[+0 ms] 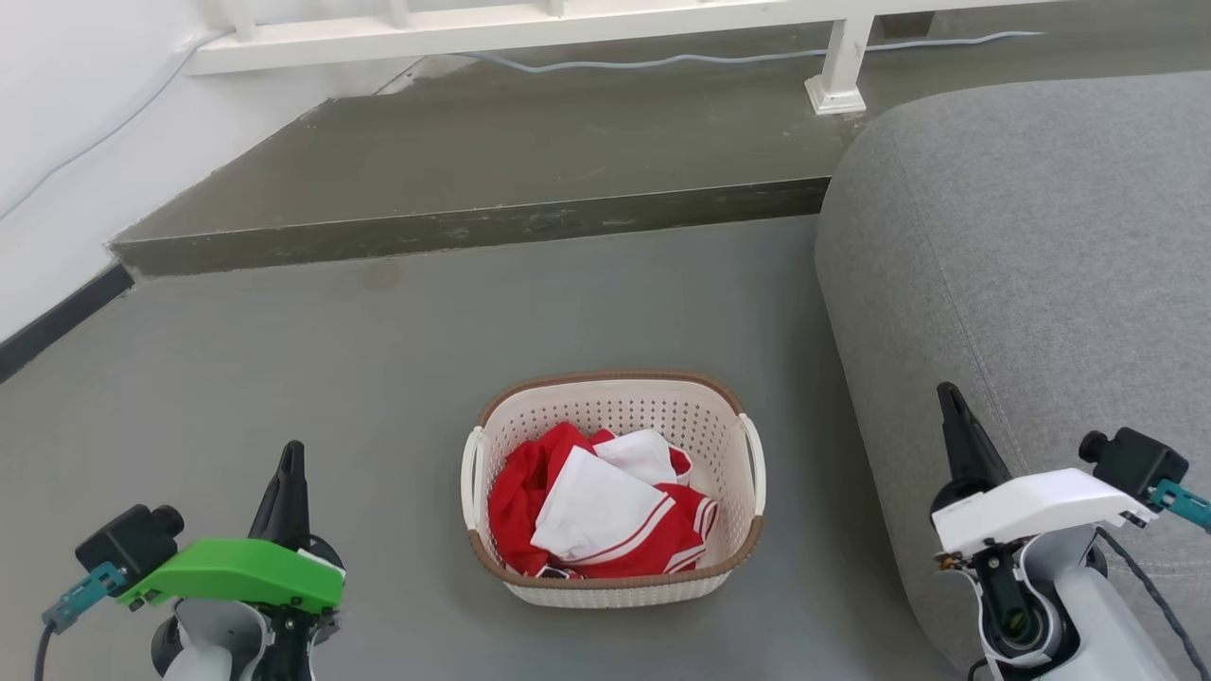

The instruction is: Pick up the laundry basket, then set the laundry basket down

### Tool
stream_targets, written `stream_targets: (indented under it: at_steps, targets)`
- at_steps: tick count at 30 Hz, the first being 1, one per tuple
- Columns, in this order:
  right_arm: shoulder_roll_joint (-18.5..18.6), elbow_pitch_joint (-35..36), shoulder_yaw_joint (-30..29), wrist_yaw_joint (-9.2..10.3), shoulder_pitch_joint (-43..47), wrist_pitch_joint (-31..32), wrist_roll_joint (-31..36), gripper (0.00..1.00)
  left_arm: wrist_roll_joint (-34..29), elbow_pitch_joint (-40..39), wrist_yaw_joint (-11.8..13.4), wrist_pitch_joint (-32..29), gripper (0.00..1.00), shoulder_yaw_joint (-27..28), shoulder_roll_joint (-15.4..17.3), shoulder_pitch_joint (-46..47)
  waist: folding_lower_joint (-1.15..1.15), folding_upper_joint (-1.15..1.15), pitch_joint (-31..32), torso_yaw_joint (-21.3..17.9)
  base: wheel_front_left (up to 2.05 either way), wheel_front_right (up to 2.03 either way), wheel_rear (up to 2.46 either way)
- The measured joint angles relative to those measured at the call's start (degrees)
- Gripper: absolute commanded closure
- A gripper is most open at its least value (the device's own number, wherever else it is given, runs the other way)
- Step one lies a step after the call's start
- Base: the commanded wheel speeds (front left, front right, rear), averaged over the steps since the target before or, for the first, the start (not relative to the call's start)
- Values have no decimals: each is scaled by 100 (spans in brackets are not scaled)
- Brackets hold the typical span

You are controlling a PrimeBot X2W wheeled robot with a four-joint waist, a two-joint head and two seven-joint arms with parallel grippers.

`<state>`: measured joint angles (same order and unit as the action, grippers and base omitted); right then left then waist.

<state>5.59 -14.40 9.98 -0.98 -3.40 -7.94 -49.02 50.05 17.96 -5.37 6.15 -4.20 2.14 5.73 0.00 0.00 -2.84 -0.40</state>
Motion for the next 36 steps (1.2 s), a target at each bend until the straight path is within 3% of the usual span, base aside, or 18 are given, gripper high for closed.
stream_targets:
  at_steps: [36]
  targets:
    - [-30,-48,-734,-264,-1,605,-2321,100,2120,-90,-74,-664,100,445,-3,-1,0,0,138,22,0,0,0]
